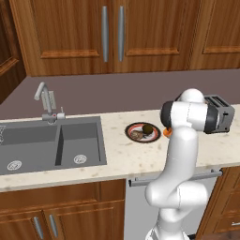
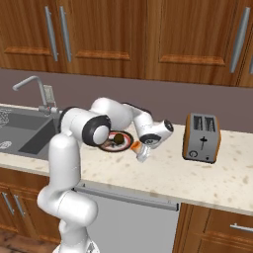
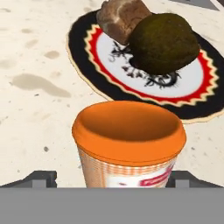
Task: Pick the avocado and bread from the counter and place them on the plate. Then pick the jam from the cabinet and place it next to the plate. Lastly close the cabinet door.
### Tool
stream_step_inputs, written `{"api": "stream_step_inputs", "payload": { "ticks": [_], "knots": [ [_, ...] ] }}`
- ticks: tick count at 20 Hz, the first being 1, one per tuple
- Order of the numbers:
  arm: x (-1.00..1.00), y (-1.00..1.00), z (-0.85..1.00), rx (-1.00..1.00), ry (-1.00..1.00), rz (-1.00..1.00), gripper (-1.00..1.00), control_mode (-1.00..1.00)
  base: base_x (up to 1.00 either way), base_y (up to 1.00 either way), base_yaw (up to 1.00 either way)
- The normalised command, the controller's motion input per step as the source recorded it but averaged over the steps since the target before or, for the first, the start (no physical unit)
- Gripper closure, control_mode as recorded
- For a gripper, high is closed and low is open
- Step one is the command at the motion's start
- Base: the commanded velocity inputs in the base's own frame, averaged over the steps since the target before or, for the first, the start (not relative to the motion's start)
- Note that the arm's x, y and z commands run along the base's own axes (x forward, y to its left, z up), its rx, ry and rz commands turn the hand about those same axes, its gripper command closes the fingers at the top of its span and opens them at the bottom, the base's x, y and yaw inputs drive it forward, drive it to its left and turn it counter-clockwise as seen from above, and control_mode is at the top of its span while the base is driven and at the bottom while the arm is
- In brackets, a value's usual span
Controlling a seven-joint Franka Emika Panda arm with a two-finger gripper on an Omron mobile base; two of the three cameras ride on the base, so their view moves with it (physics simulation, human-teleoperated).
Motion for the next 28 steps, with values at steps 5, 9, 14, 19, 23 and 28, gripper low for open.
{"api": "stream_step_inputs", "payload": {
  "ticks": [5,9,14,19,23,28],
  "knots": [
    [-0.25,-0.36,-0.33,-0.08,-0.04,0.12,-1.0,-1.0,0.0,0.0,0.0],
    [-0.21,-0.37,-0.26,-0.07,-0.05,0.11,-1.0,-1.0,0.0,0.0,0.0],
    [-0.21,-0.43,-0.22,-0.07,-0.05,0.1,-1.0,-1.0,0.0,0.0,0.0],
    [-0.35,-0.6,-0.04,-0.13,-0.08,0.06,-1.0,-1.0,0.0,0.0,0.0],
    [-0.3,-0.61,0.0,-0.16,-0.1,0.02,-1.0,-1.0,0.0,0.0,0.0],
    [-0.31,-0.38,0.0,-0.14,-0.15,0.03,-1.0,-1.0,0.0,0.0,0.0]
  ]
}}
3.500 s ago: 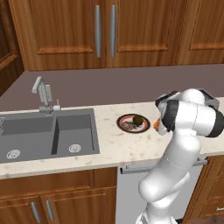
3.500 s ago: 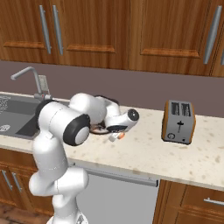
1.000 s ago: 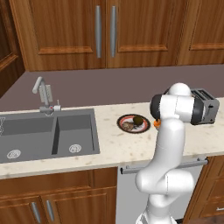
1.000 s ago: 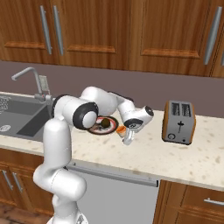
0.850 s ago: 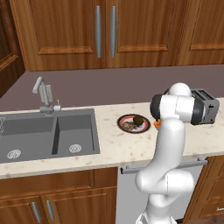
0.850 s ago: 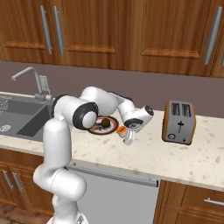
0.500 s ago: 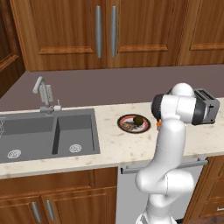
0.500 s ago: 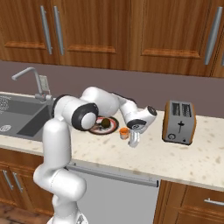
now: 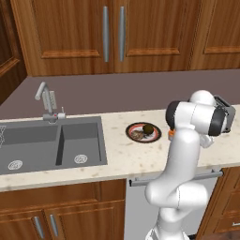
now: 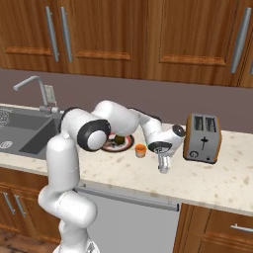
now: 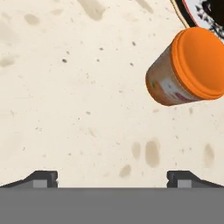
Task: Pick the avocado and bread from the counter and place them on the plate. Then pick the jam from the cabinet and place it next to the plate. Lastly close the cabinet door.
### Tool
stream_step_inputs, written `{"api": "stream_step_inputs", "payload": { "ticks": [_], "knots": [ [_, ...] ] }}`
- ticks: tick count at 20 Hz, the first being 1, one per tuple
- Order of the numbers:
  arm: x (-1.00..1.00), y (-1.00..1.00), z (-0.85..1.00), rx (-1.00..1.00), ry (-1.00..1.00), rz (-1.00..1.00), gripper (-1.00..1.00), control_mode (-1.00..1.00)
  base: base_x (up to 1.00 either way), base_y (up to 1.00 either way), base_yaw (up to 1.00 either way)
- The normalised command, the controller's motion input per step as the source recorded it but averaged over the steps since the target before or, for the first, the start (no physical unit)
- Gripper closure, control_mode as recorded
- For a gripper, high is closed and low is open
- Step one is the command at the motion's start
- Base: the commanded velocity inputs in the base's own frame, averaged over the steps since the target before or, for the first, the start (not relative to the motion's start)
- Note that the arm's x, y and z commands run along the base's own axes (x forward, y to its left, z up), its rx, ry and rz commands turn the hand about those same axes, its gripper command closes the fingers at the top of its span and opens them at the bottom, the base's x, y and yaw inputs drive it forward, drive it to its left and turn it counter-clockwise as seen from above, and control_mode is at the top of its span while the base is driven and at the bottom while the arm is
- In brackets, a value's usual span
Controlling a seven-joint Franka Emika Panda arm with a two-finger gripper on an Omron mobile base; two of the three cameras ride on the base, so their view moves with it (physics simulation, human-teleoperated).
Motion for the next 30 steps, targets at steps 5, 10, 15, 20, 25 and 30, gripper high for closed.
{"api": "stream_step_inputs", "payload": {
  "ticks": [5,10,15,20,25,30],
  "knots": [
    [-0.51,-0.02,0.0,-0.03,-0.2,-0.03,-1.0,-1.0,0.0,0.0,0.0],
    [-0.59,0.01,0.18,0.0,-0.27,-0.17,-1.0,-1.0,0.0,0.0,0.0],
    [-0.33,0.08,0.3,0.03,-0.19,-0.22,-1.0,-1.0,0.0,0.0,0.0],
    [-0.1,0.07,0.42,0.09,-0.04,-0.13,-1.0,-1.0,0.0,0.0,0.0],
    [-0.02,0.07,0.5,-0.03,0.0,0.08,-1.0,-1.0,0.0,0.0,0.0],
    [-0.05,0.05,0.43,-0.15,0.0,0.25,-1.0,-1.0,0.0,0.0,0.0]
  ]
}}
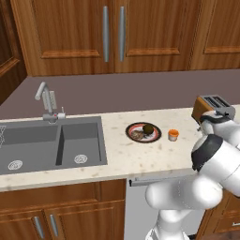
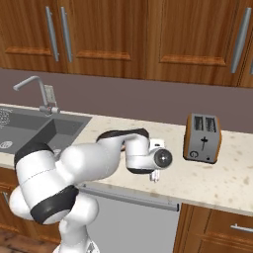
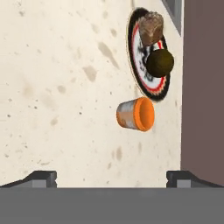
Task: Pick the avocado and bread from the counter and place them on the plate. Then pick the jam from the cabinet and place it next to the plate. Lastly close the cabinet door.
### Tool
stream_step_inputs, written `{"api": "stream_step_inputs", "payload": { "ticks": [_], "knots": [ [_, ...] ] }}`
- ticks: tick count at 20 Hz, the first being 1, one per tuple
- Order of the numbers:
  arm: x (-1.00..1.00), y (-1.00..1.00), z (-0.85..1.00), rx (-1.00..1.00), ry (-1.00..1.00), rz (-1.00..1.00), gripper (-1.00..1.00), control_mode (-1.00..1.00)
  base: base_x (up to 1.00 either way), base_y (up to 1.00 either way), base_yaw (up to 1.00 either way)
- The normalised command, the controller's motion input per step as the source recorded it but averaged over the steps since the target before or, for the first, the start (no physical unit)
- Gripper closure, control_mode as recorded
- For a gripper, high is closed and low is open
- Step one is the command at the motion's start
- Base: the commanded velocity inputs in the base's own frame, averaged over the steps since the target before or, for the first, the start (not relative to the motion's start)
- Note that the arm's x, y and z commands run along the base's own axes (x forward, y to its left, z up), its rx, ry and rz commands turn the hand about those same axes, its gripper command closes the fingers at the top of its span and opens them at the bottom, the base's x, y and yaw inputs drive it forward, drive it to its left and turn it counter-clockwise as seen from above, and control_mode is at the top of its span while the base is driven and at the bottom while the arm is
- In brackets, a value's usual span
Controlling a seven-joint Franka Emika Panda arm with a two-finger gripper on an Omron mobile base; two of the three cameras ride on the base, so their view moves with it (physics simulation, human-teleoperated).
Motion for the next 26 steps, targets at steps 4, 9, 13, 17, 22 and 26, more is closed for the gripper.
{"api": "stream_step_inputs", "payload": {
  "ticks": [4,9,13,17,22,26],
  "knots": [
    [-0.09,0.13,0.19,-0.27,0.0,0.41,-1.0,-1.0,0.0,0.0,0.0],
    [-0.13,0.28,0.0,-0.39,0.0,0.47,-1.0,-1.0,0.0,0.0,0.0],
    [-0.28,0.3,0.1,-0.46,0.0,0.45,-1.0,-1.0,0.0,0.0,0.0],
    [-0.29,0.38,0.12,-0.47,0.0,0.43,-1.0,-1.0,0.0,0.0,0.0],
    [-0.4,0.49,0.1,-0.43,0.0,0.39,-1.0,-1.0,0.0,0.0,0.0],
    [-0.42,0.49,0.07,-0.31,0.0,0.31,-1.0,-1.0,0.0,0.0,0.0]
  ]
}}
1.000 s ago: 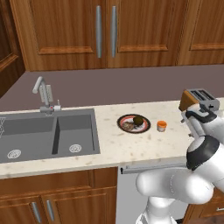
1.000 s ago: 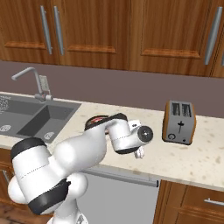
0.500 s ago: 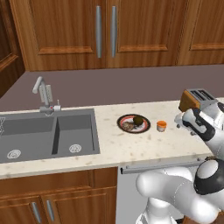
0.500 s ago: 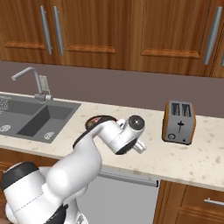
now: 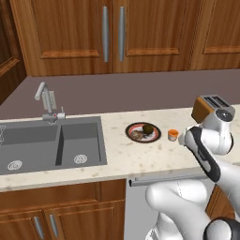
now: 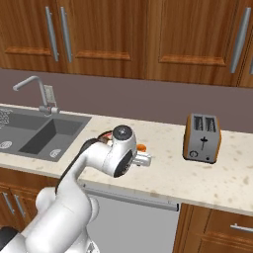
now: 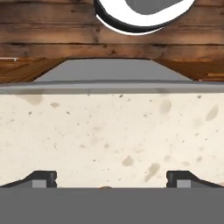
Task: Pick the avocado and bread from the counter and place them on the plate. Then pick the jam from the cabinet and place it next to the plate. Lastly close the cabinet door.
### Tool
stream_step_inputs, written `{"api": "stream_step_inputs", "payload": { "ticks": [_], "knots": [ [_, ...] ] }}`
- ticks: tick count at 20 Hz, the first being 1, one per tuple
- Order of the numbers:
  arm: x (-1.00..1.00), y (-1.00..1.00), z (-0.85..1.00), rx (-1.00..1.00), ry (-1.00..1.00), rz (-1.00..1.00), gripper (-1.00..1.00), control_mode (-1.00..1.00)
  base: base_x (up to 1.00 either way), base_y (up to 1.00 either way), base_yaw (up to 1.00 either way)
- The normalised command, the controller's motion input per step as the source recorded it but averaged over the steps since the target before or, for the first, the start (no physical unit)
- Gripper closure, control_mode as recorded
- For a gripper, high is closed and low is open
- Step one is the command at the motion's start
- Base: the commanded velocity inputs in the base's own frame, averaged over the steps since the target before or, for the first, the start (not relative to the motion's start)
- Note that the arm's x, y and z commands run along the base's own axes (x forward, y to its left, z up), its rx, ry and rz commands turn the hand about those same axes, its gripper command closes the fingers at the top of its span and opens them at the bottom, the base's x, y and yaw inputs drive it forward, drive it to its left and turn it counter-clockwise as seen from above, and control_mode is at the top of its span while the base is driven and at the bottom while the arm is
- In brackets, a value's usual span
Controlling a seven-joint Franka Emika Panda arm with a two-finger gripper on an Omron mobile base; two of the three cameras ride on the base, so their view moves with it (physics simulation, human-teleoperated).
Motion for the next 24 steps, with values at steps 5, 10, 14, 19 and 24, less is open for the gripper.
{"api": "stream_step_inputs", "payload": {
  "ticks": [5,10,14,19,24],
  "knots": [
    [-0.28,0.33,0.14,-0.2,0.0,0.25,-1.0,-1.0,0.0,0.0,0.0],
    [-0.17,0.18,0.5,-0.09,-0.01,0.16,-1.0,-1.0,0.0,0.0,0.0],
    [-0.03,0.08,0.53,0.0,-0.02,0.05,-1.0,-1.0,0.0,0.0,0.0],
    [0.0,0.09,0.26,0.08,0.0,-0.04,-1.0,-1.0,0.0,0.0,0.0],
    [0.0,0.22,0.02,0.18,0.0,-0.21,-1.0,-1.0,0.0,0.0,0.0]
  ]
}}
